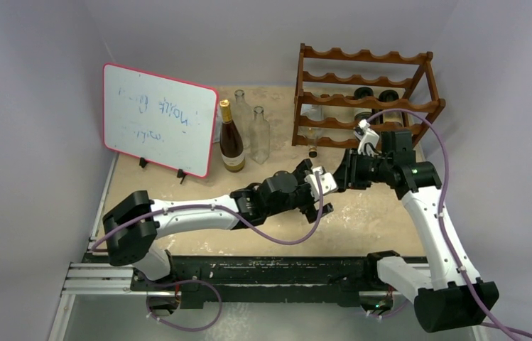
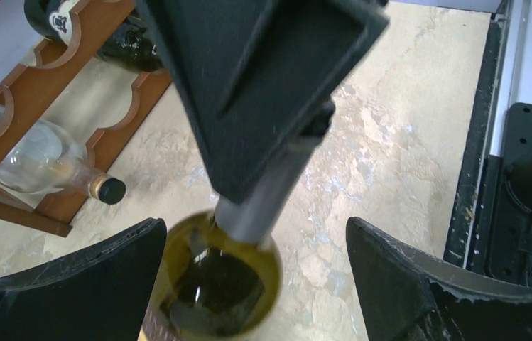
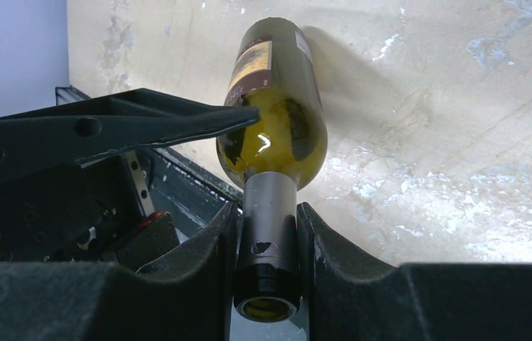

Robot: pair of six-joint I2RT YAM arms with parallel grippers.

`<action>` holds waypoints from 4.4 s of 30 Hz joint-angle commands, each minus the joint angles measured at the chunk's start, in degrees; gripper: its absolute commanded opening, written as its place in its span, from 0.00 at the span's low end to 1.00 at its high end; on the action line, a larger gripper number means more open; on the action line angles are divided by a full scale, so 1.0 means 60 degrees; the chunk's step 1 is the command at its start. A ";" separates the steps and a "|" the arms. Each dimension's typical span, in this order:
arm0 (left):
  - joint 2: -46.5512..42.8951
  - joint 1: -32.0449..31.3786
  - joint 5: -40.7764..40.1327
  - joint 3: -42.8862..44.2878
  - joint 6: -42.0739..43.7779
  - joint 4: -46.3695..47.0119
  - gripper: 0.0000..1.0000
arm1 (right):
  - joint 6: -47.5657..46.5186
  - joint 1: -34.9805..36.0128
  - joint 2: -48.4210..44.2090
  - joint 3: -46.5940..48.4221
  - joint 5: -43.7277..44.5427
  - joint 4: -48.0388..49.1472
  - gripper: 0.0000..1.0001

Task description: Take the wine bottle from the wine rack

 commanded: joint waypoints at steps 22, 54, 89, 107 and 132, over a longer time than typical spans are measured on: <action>-0.0430 0.0037 -0.1726 0.0687 0.0691 -0.0595 0.00 | 0.1356 0.1242 -0.0138 0.1661 0.1823 0.1692 0.63; -0.5123 0.3117 -0.8093 -0.1943 -0.3429 -0.0534 0.00 | 0.0401 0.1242 -0.2825 0.0987 0.8170 0.3969 1.00; -0.4023 0.4035 -0.7660 -0.2119 -0.3620 -0.0151 0.61 | 0.0265 0.1242 -0.3554 0.0475 0.8349 0.4170 1.00; -0.5815 0.4031 -0.3528 0.0898 -0.1769 -0.4934 0.80 | 0.0735 0.1242 -0.3246 0.0149 0.7802 0.4022 1.00; -0.3484 0.4029 -0.5246 0.4495 -0.1117 -0.5477 0.86 | 0.2965 -0.1123 0.1172 -0.3943 0.5763 0.9689 1.00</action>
